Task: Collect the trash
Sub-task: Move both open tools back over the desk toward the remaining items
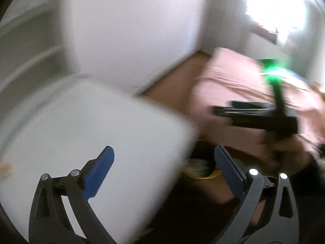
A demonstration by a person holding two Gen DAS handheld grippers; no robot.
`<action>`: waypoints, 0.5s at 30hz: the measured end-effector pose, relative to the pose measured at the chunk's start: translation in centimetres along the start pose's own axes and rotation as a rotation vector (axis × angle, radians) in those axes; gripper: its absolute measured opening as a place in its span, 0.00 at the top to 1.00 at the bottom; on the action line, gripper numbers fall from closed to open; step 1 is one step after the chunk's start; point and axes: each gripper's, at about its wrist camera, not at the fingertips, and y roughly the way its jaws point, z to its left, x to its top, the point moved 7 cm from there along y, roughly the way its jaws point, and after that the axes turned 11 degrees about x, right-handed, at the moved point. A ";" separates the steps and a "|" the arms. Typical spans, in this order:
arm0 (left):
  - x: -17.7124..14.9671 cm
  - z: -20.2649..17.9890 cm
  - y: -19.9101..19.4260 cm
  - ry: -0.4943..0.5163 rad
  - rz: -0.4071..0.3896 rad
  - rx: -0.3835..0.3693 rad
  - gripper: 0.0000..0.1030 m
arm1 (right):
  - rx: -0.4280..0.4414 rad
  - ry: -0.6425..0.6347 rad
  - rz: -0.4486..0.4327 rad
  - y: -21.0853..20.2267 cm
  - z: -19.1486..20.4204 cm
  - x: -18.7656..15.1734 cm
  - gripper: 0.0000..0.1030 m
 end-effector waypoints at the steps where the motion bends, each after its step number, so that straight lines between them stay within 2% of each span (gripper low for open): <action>1: -0.8 3.1 -0.4 -0.029 0.007 0.056 0.07 | 0.042 -0.050 0.016 0.9 2.9 0.4 0.27; 2: -2.1 8.0 -1.0 -0.085 0.025 0.141 0.07 | 0.089 -0.107 0.036 2.1 6.3 0.9 0.27; 4: -4.4 14.8 -2.0 -0.172 0.053 0.256 0.07 | 0.164 -0.201 0.077 4.3 12.1 1.5 0.27; 8: -8.8 26.1 -3.7 -0.331 0.127 0.441 0.07 | 0.302 -0.412 0.212 9.7 25.0 1.3 0.27; 10: -10.9 31.2 -4.5 -0.405 0.163 0.495 0.07 | 0.339 -0.521 0.285 12.4 31.2 0.9 0.27; 15: -14.5 38.2 -5.2 -0.472 0.226 0.564 0.07 | 0.389 -0.653 0.405 17.9 41.2 0.1 0.27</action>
